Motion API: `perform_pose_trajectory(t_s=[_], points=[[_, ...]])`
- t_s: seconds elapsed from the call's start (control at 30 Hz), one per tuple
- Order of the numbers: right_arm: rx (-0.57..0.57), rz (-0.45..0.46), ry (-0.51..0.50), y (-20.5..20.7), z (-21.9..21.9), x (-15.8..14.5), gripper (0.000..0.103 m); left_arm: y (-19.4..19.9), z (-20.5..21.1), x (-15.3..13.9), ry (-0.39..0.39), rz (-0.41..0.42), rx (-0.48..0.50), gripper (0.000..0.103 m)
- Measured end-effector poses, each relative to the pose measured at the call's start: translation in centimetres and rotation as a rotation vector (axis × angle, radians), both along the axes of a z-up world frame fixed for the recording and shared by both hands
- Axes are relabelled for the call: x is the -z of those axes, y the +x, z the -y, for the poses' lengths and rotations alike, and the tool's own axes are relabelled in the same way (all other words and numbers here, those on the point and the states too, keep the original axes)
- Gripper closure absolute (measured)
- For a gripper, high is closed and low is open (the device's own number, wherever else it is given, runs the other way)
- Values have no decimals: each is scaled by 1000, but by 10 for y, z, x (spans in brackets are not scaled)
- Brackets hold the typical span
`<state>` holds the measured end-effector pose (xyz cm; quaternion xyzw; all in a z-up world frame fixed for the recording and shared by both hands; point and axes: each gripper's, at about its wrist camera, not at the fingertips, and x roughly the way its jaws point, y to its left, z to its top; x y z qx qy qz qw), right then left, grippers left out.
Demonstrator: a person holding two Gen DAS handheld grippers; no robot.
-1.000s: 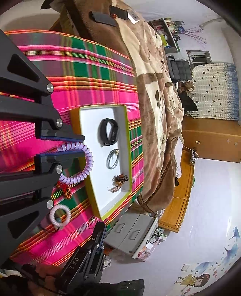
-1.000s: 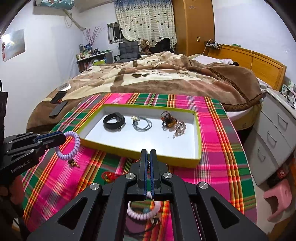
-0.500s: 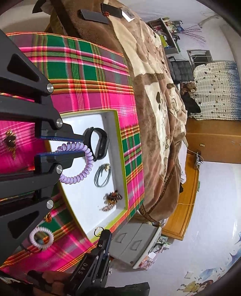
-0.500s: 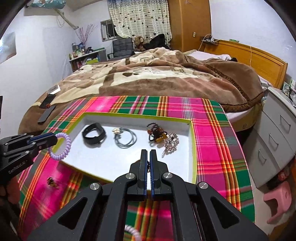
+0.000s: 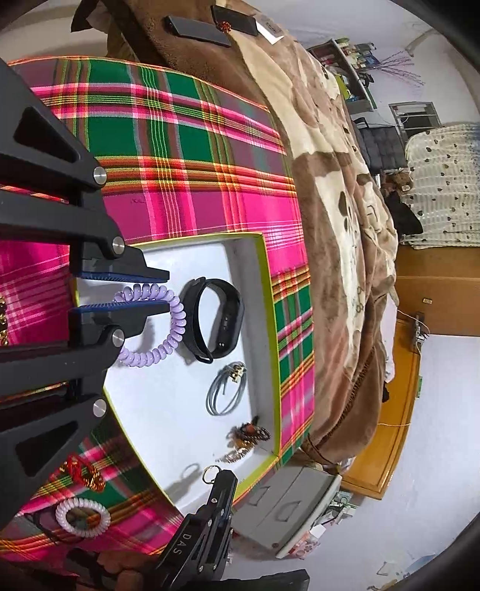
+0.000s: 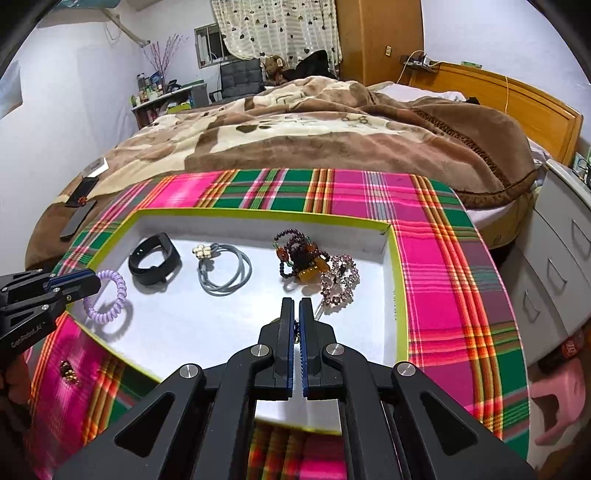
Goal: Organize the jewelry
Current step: 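Open the left tool to drop the coil while the right tool releases the ring in the box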
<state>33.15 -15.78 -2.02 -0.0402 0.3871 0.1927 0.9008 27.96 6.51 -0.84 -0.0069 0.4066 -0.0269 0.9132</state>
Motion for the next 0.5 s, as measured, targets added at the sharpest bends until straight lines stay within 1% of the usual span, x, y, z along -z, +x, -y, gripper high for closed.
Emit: perform_pose_trajectory(t_s=[0.2, 0.5], points=[[1, -18, -13, 7, 0, 9, 101, 5, 0, 5, 1, -12, 6, 94], [-4, -36, -35, 11, -3, 14, 101, 9, 3, 8, 1, -19, 14, 94]])
